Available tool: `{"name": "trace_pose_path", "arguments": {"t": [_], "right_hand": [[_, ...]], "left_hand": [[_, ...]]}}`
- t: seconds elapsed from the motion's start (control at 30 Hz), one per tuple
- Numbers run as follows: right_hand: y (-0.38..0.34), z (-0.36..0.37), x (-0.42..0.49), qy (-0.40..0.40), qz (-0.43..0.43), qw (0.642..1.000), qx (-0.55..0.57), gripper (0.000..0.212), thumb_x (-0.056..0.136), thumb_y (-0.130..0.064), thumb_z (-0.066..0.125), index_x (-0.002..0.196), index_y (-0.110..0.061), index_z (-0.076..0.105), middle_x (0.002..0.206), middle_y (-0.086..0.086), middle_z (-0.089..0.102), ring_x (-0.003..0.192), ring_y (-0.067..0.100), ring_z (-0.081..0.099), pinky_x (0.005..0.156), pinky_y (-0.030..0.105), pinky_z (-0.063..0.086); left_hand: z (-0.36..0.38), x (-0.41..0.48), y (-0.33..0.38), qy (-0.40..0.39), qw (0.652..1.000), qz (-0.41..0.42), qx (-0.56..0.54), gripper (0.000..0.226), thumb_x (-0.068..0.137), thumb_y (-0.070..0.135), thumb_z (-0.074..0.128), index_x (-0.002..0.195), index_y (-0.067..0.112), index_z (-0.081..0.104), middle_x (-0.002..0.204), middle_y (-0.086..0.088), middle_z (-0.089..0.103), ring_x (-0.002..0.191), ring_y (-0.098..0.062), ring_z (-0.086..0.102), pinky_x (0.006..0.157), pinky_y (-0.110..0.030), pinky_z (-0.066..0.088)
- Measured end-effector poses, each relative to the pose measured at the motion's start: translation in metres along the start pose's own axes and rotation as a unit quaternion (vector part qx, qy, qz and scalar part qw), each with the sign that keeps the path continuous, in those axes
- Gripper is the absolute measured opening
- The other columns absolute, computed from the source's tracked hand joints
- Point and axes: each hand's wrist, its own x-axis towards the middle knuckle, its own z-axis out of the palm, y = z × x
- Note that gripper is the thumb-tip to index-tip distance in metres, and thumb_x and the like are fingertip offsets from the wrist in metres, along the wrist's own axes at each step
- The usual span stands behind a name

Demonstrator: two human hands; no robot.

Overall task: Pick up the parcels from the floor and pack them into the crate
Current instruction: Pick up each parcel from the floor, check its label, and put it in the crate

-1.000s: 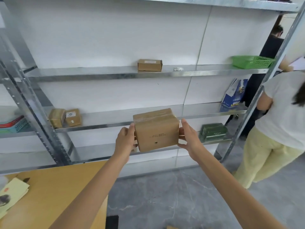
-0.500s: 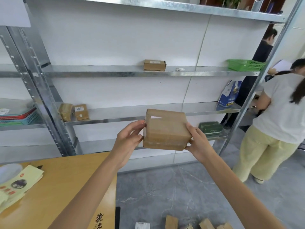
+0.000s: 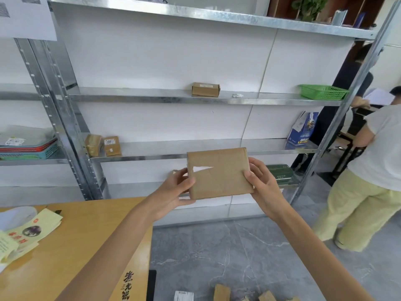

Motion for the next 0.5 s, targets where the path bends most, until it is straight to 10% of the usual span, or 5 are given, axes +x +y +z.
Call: {"name": "trace_pose_path", "arguments": {"t": [0.27,0.5], "right_hand": [[-0.006,0.002,-0.010,0.007,0.145,0.988,0.049,0.056,0.092,-0.059,0.038,0.127,-0.019,0.055,0.118,0.006,0.060,0.101,0.024,0.057,0.094,0.048,0.049],[0.010,0.016,-0.023,0.018,0.069,0.997,0.030,0.041,0.082,-0.032,0.064,0.119,-0.017,0.055,0.111,0.003,0.062,0.098,0.018,0.055,0.082,0.041,0.053]], "left_hand": [[0.014,-0.019,0.001,0.046,0.975,0.159,0.147,0.091,0.061,0.004,0.080,0.132,0.041,0.038,0.132,0.020,0.046,0.122,0.006,0.044,0.081,-0.022,0.051],[0.006,-0.038,-0.003,0.003,0.980,0.113,0.164,0.096,0.071,0.015,0.081,0.137,0.055,0.023,0.137,0.038,0.031,0.118,0.026,0.033,0.103,-0.030,0.042]]}}
